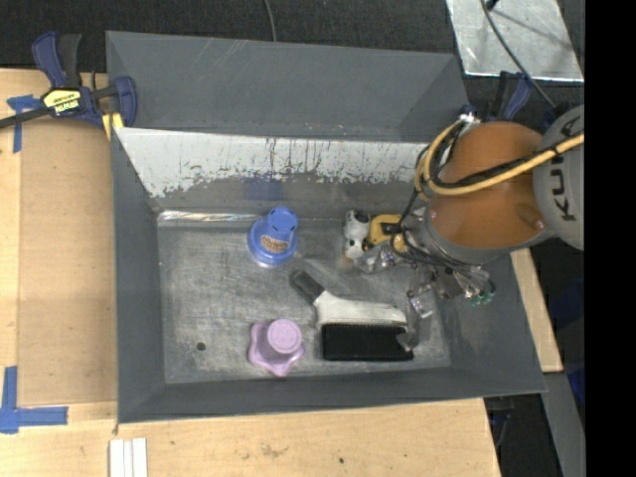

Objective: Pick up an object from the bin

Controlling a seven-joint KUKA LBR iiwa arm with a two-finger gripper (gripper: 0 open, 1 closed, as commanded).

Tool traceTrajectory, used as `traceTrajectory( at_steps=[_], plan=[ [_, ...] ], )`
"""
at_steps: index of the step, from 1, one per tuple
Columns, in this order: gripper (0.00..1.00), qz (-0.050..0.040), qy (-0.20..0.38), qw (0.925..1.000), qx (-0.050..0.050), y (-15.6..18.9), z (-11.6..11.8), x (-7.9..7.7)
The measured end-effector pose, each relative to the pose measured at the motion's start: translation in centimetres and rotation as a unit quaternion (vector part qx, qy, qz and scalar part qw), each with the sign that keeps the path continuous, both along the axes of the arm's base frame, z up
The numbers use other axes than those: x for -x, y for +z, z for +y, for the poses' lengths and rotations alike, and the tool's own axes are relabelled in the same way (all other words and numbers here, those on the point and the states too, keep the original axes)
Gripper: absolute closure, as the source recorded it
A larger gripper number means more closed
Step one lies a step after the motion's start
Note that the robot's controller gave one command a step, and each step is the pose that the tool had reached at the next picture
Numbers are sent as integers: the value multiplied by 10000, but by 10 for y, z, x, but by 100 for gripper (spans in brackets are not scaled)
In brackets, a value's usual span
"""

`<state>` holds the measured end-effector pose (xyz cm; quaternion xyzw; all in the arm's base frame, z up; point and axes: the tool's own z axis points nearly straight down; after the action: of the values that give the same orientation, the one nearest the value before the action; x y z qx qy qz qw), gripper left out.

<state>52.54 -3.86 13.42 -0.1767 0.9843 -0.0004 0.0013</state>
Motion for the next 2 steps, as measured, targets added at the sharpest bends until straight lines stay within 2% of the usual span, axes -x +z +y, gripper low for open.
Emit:
traceTrajectory(
  at_steps=[1, 2],
  plan=[
    [0, -1, -1286, 9917, -4, -37, 12, 7],
    [100, -88, -616, 9981, 11, -58, 25, 13]
  ],
)
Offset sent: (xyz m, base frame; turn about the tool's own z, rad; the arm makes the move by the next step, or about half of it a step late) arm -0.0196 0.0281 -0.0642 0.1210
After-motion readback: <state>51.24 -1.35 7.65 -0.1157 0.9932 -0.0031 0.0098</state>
